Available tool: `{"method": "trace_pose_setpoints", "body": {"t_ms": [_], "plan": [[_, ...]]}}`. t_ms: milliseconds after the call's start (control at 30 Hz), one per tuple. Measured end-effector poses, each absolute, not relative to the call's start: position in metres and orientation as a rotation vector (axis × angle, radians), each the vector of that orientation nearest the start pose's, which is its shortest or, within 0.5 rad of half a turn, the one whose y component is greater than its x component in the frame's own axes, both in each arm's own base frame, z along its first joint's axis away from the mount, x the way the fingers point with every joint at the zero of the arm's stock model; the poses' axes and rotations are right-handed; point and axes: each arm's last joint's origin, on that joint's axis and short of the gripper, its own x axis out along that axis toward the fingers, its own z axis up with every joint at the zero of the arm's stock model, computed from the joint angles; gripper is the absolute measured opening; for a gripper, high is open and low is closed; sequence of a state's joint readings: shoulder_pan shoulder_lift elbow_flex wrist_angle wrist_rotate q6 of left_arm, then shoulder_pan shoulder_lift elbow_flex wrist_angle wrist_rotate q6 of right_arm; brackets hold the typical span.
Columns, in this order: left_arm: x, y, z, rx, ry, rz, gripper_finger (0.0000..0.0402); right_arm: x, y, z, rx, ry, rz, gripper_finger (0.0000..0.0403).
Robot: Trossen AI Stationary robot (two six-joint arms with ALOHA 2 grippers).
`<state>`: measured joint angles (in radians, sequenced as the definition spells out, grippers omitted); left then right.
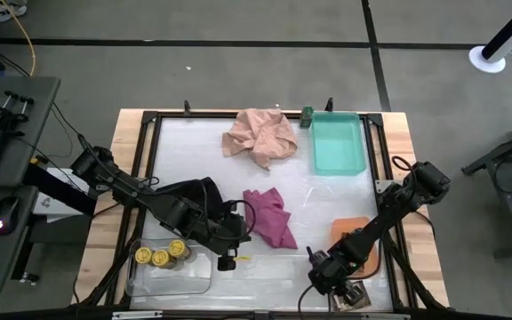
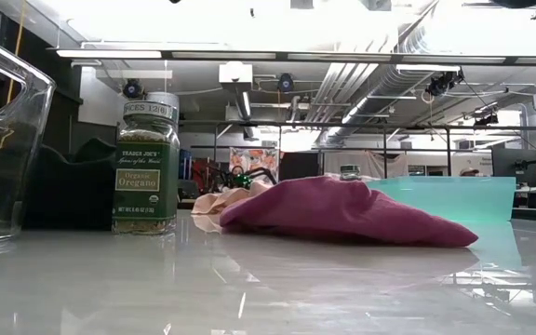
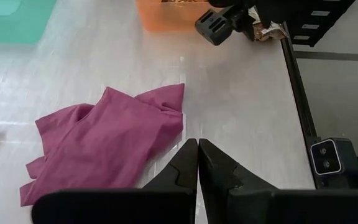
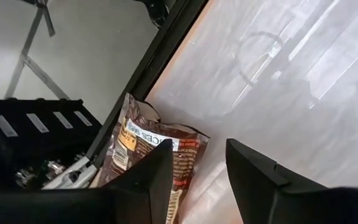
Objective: Sort spices by type
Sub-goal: Put the orange seasoning bag into the orange bin
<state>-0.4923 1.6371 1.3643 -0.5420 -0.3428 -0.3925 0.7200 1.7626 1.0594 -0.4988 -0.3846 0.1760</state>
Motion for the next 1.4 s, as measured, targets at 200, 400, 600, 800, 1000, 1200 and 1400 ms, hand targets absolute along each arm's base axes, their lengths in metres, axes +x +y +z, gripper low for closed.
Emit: {"method": "trace_pose_setpoints", "body": {"t_ms": [200,400,600,800,1000,1200,1400], "plan": [[0.317,-0.159,0.29,-0.044,0.755,0.007,0.0,0.242,0.226,0.153,-0.095,1.338,0.872,0.014],[0.317,-0.159,0.289,-0.063,0.762,0.018,0.0,0.244,0.228,0.137,-0.103,1.381,0.868,0.014],[0.316,-0.159,0.289,-0.06,0.767,0.019,0.0,0.244,0.229,0.137,-0.094,1.387,0.877,0.014],[0.316,-0.159,0.289,-0.059,0.768,0.02,0.0,0.247,0.224,0.146,-0.033,1.381,0.805,0.0133],[0.317,-0.158,0.289,-0.018,0.769,0.006,0.0,0.253,0.209,0.172,0.123,1.348,0.692,0.01],[0.317,-0.158,0.289,-0.009,0.769,0.002,0.0,0.233,0.223,0.206,0.35,1.338,0.653,0.0082],[0.317,-0.158,0.289,-0.008,0.769,0.002,0.0,0.192,0.268,0.217,0.489,1.357,0.645,0.0098]]}}
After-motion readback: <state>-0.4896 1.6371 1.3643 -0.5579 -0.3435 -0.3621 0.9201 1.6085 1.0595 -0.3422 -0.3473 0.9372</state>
